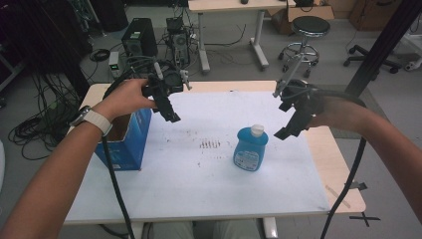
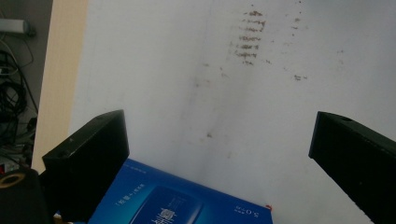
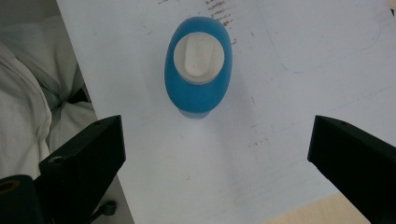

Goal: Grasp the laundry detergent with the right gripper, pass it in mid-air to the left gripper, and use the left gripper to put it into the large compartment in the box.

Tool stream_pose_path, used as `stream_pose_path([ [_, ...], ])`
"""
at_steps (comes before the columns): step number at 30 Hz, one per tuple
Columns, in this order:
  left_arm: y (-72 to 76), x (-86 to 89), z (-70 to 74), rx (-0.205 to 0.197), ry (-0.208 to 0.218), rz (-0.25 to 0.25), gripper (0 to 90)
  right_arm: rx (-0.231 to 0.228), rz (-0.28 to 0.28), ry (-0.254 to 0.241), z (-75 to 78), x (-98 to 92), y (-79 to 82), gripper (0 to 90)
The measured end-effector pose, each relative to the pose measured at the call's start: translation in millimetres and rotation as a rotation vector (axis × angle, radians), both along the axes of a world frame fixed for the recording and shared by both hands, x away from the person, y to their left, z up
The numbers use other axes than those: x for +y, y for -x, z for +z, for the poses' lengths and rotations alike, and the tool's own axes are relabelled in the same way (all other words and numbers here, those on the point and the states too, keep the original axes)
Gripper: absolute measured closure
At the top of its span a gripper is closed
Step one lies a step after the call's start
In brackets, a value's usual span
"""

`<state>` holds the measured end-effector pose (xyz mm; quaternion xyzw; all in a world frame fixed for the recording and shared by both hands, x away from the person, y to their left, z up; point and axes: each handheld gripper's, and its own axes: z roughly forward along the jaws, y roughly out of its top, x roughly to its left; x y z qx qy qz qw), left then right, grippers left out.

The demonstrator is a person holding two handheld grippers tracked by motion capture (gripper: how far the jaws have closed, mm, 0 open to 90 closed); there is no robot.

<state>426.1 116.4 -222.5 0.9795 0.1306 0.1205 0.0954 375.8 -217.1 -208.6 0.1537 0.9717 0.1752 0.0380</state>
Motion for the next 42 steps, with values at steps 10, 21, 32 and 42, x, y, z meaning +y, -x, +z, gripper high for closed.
stream_pose_path([
  [10,0.9,-1.1,-0.6,-0.002,-0.005,-0.001,5.4,0.016,0.003,-0.017,-16.7,-4.3,6.9,4.0],
  [21,1.8,-1.3,0.1,-0.003,-0.008,-0.003,5.4,0.016,-0.007,-0.027,-28.2,-7.3,8.6,4.2],
  [32,2.7,-2.1,0.4,-0.007,-0.010,-0.005,5.4,0.010,-0.019,-0.056,-43.3,-13.0,9.8,4.3],
  [42,2.1,-4.6,-0.6,-0.006,-0.012,-0.006,5.4,-0.011,-0.037,-0.103,-55.0,-19.4,11.7,4.1],
])
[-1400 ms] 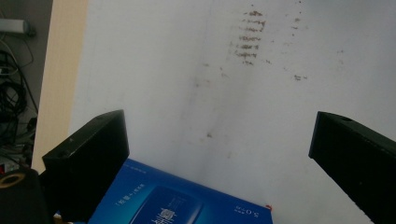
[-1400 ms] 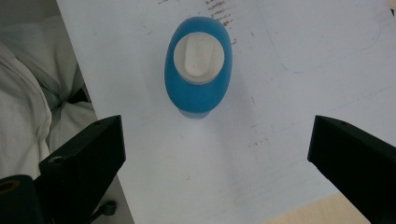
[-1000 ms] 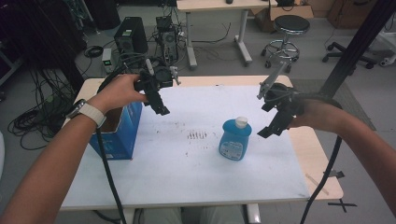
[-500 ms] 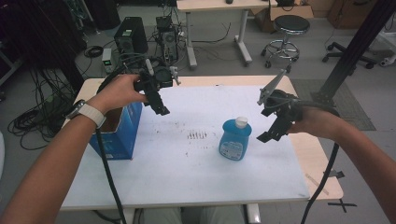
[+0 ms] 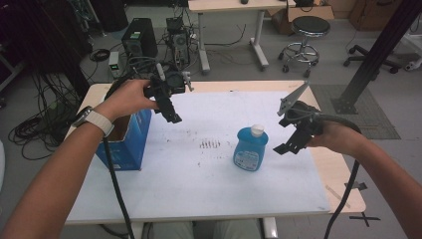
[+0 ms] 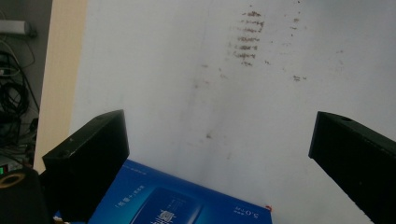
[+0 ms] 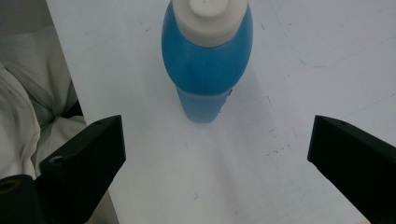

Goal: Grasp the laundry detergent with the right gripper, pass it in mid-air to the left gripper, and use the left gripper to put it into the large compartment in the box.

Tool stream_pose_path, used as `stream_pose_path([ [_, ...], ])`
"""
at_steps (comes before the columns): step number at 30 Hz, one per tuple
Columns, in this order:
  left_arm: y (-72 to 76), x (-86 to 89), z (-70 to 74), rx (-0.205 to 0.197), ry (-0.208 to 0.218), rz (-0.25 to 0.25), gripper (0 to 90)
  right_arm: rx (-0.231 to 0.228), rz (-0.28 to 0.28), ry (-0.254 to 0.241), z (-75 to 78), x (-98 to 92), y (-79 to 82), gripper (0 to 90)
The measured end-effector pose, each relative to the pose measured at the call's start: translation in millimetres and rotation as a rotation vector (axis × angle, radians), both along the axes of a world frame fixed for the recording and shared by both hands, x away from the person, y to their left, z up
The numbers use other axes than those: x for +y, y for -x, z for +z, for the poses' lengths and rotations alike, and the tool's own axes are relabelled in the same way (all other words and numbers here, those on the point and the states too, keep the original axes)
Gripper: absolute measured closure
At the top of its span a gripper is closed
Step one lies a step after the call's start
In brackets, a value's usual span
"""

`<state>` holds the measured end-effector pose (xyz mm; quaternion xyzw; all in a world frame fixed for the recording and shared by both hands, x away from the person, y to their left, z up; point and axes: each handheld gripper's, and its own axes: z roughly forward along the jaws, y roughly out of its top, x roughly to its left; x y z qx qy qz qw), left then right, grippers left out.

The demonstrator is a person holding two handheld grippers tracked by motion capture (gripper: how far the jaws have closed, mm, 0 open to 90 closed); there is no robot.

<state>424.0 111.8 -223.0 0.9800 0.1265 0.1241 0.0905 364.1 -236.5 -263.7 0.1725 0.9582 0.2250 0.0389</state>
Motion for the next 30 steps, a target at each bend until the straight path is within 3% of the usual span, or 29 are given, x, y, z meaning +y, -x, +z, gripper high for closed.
stream_pose_path([
  [30,-0.7,-0.5,-0.2,-0.006,0.003,0.001,5.4,-0.044,-0.075,-0.142,-31.3,-9.7,9.6,3.9],
])
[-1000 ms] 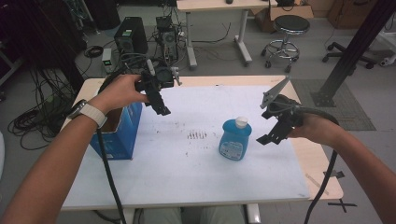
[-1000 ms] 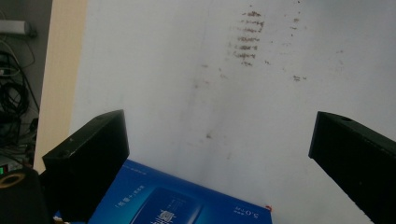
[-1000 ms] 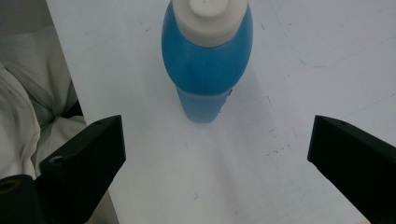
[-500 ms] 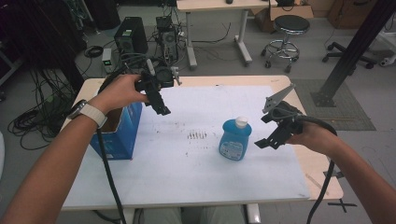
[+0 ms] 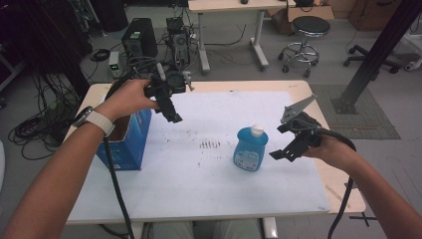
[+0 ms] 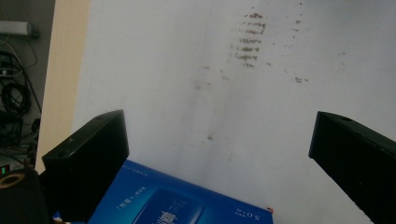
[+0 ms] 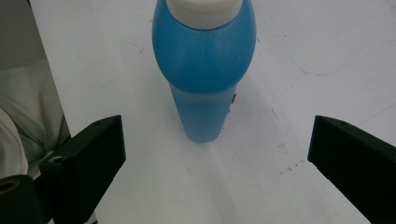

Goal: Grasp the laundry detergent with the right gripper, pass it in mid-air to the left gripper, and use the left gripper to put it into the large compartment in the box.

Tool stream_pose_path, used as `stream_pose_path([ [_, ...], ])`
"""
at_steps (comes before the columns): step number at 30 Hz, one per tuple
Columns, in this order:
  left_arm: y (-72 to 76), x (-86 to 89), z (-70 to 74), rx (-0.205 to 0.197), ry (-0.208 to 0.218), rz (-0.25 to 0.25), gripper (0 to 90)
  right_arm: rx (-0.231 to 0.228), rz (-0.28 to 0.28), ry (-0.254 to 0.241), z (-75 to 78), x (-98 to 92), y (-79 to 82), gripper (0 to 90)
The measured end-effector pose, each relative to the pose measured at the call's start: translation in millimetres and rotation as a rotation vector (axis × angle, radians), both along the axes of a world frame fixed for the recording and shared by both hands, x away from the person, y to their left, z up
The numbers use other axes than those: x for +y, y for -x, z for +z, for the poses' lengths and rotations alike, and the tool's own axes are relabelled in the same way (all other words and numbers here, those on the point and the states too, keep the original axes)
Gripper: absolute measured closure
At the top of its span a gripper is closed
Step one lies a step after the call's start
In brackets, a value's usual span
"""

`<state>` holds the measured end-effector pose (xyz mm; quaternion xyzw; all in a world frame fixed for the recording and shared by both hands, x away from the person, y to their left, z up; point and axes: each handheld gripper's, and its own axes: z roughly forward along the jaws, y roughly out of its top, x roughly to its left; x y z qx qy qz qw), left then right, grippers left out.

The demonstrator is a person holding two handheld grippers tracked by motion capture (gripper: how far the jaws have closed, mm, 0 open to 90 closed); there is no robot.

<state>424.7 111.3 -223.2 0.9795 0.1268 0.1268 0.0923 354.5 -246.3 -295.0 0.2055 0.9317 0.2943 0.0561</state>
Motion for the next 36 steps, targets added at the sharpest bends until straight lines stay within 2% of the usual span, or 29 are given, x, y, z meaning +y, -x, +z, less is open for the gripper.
stream_pose_path([
  [8,0.0,0.4,-0.3,-0.002,0.003,0.003,5.4,-0.004,-0.003,-0.014,-6.5,-1.2,2.0,3.9],
  [21,-0.3,1.5,-1.3,0.000,0.004,0.005,5.3,-0.029,-0.029,-0.075,-18.6,-8.8,5.9,3.8],
  [34,-0.8,-0.2,-3.1,0.002,0.005,0.001,5.3,-0.043,-0.022,-0.098,-27.6,-8.3,7.9,3.8],
  [36,-0.7,-0.1,-3.3,0.002,0.004,0.002,5.4,-0.049,-0.028,-0.114,-29.7,-9.4,8.5,3.8],
])
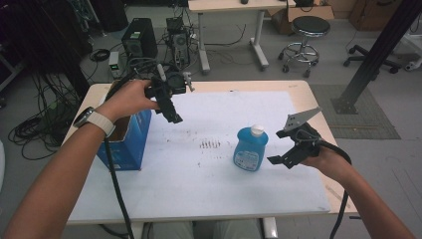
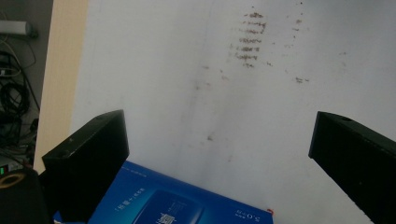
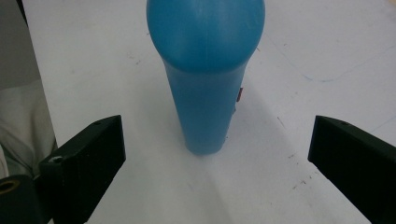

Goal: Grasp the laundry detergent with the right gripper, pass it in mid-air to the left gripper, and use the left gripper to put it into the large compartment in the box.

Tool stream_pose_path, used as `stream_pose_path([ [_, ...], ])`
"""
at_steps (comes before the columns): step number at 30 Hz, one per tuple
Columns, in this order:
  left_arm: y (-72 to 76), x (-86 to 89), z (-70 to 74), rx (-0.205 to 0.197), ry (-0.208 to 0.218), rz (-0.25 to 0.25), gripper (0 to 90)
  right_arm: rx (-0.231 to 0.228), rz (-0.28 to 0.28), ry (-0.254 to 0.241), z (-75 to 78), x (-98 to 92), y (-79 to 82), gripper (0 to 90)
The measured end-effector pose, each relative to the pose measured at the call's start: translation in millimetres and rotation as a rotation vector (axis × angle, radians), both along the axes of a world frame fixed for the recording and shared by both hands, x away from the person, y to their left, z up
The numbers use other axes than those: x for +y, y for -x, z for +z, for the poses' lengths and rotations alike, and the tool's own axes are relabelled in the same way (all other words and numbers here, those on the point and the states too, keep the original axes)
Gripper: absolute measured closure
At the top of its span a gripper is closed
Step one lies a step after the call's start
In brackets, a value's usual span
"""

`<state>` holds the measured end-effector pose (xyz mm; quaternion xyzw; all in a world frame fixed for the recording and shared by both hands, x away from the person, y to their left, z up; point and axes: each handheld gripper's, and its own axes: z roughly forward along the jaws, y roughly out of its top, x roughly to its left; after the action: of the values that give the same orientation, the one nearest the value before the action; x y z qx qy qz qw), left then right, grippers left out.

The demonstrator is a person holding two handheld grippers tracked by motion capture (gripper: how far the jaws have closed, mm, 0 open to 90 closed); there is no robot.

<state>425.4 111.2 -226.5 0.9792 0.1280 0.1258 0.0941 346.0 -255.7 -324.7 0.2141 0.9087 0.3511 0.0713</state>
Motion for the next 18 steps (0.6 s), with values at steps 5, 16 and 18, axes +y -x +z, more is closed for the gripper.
stream_pose_path([
  [5,0.0,0.6,0.7,-0.001,-0.003,0.000,5.4,-0.009,-0.004,-0.016,-3.2,-1.2,1.2,3.8],
  [16,0.8,1.6,0.5,-0.002,-0.002,0.001,5.3,-0.038,-0.017,-0.075,-12.3,-3.0,5.5,3.9],
  [18,0.8,1.5,0.3,-0.002,-0.002,0.002,5.3,-0.045,-0.015,-0.079,-13.5,-2.9,5.9,3.9],
])
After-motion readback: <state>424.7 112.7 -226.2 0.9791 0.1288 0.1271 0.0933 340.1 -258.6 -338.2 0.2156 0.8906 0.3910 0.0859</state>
